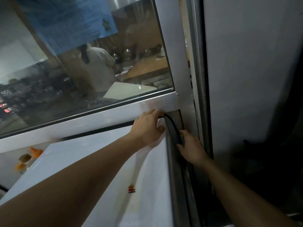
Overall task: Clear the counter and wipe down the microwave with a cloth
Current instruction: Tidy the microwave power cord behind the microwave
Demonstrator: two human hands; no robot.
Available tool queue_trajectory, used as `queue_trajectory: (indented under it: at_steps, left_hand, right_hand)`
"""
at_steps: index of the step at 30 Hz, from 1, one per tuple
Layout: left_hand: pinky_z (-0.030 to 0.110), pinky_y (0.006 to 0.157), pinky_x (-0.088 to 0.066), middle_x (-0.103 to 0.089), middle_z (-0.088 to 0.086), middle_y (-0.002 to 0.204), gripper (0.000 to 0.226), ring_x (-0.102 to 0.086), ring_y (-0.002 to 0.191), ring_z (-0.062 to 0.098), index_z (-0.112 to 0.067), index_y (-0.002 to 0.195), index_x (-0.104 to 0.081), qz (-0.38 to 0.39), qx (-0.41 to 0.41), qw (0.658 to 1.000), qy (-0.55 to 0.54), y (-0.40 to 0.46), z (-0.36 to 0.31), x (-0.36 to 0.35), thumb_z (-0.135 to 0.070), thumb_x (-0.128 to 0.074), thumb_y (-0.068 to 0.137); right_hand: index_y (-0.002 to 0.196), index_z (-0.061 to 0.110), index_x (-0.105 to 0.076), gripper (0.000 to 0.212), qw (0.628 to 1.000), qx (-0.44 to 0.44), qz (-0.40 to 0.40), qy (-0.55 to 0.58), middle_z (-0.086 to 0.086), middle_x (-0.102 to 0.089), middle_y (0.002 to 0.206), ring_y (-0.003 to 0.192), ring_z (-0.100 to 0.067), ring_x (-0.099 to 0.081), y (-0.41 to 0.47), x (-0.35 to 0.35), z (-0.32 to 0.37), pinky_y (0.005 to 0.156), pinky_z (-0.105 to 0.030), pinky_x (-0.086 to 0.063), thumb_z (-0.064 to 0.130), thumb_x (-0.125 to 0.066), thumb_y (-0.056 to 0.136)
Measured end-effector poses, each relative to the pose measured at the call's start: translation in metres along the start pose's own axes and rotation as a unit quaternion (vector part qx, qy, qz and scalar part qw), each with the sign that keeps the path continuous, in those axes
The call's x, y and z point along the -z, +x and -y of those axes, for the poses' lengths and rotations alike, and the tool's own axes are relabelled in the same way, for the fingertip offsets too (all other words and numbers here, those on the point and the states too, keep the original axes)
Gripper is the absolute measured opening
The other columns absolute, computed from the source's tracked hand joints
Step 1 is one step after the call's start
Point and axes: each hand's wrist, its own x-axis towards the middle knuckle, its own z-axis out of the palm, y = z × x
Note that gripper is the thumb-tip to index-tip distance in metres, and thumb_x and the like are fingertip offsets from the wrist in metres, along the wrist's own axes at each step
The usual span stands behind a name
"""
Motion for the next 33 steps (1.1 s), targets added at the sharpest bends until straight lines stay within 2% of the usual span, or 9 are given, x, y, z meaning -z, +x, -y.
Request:
queue_trajectory:
  at_steps: [3,7,9,12,16,20,23,27,33]
  left_hand:
    - [0.041,0.099,-0.042,-0.051,0.000,0.135,0.046,-0.047,0.122,0.025,-0.020,0.133,-0.046,-0.001,0.002,1.000,0.000,0.001,0.003,0.000,-0.026,-0.056,0.089]
    - [0.038,0.098,-0.042,-0.054,0.001,0.131,0.044,-0.048,0.120,0.023,-0.019,0.132,-0.047,-0.003,0.008,1.000,-0.010,-0.001,0.006,0.003,-0.030,-0.057,0.090]
    - [0.036,0.097,-0.043,-0.054,0.001,0.131,0.045,-0.048,0.121,0.023,-0.019,0.132,-0.047,-0.001,0.009,1.000,-0.013,-0.003,0.007,0.004,-0.030,-0.058,0.090]
    - [0.037,0.097,-0.043,-0.054,0.002,0.131,0.044,-0.049,0.120,0.024,-0.019,0.131,-0.048,0.003,0.012,1.000,-0.017,-0.005,0.007,0.006,-0.031,-0.058,0.089]
    - [0.037,0.096,-0.043,-0.053,0.002,0.131,0.043,-0.048,0.120,0.024,-0.019,0.131,-0.048,0.008,0.015,1.000,-0.023,-0.005,0.003,0.012,-0.030,-0.056,0.091]
    - [0.039,0.099,-0.042,-0.052,0.003,0.132,0.044,-0.046,0.122,0.024,-0.017,0.131,-0.047,0.011,0.008,0.999,-0.031,-0.002,-0.008,0.020,-0.027,-0.058,0.090]
    - [0.041,0.104,-0.039,-0.048,0.002,0.138,0.049,-0.043,0.126,0.023,-0.019,0.136,-0.043,0.019,-0.001,0.999,-0.037,0.002,-0.020,0.024,-0.026,-0.059,0.089]
    - [0.041,0.107,-0.036,-0.047,0.002,0.140,0.051,-0.041,0.129,0.023,-0.021,0.136,-0.043,0.022,-0.025,0.999,-0.017,0.013,-0.036,0.025,-0.026,-0.060,0.088]
    - [0.040,0.099,-0.046,-0.060,0.003,0.125,0.039,-0.055,0.117,0.023,-0.020,0.123,-0.053,-0.009,-0.023,0.997,-0.067,0.032,-0.056,0.017,-0.022,-0.063,0.086]
  right_hand:
    - [0.127,0.004,-0.049,0.040,0.999,-0.011,-0.026,0.020,-0.015,-0.058,0.124,0.115,-0.028,-0.055,0.006,-0.008,-0.005,0.095,-0.030,-0.043,0.008,-0.059,0.089]
    - [0.096,0.003,-0.058,0.008,0.999,-0.024,-0.045,0.006,-0.017,-0.061,0.102,0.096,-0.030,-0.059,0.009,-0.015,-0.013,0.076,-0.025,-0.041,0.008,-0.056,0.090]
    - [0.084,0.006,-0.055,0.009,0.998,-0.034,-0.052,0.004,-0.019,-0.062,0.095,0.088,-0.030,-0.059,0.008,-0.014,-0.015,0.071,-0.026,-0.040,0.009,-0.052,0.092]
    - [0.079,0.013,-0.049,0.014,0.996,-0.052,-0.070,-0.002,-0.017,-0.063,0.086,0.081,-0.034,-0.061,0.003,0.000,-0.016,0.072,-0.038,-0.050,0.014,-0.050,0.093]
    - [0.084,0.008,-0.053,0.012,0.995,-0.056,-0.086,-0.008,-0.014,-0.064,0.087,0.082,-0.031,-0.061,-0.004,0.035,-0.010,0.072,-0.038,-0.050,0.015,-0.049,0.094]
    - [0.082,0.016,-0.049,0.013,0.994,-0.024,-0.103,-0.038,-0.010,-0.061,0.087,0.080,-0.027,-0.057,-0.012,0.072,0.003,0.069,-0.034,-0.045,0.021,-0.052,0.094]
    - [0.084,0.024,-0.053,0.009,0.992,-0.002,-0.113,-0.052,-0.004,-0.064,0.088,0.079,-0.022,-0.059,-0.016,0.091,0.016,0.068,-0.033,-0.049,0.025,-0.055,0.092]
    - [0.092,0.019,-0.064,0.008,0.991,0.006,-0.125,-0.058,-0.003,-0.067,0.091,0.083,-0.020,-0.063,-0.018,0.111,0.037,0.076,-0.037,-0.054,0.023,-0.057,0.091]
    - [0.096,0.016,-0.068,0.010,0.990,0.009,-0.127,-0.063,-0.005,-0.067,0.093,0.085,-0.020,-0.063,-0.017,0.125,0.059,0.081,-0.040,-0.055,0.018,-0.059,0.091]
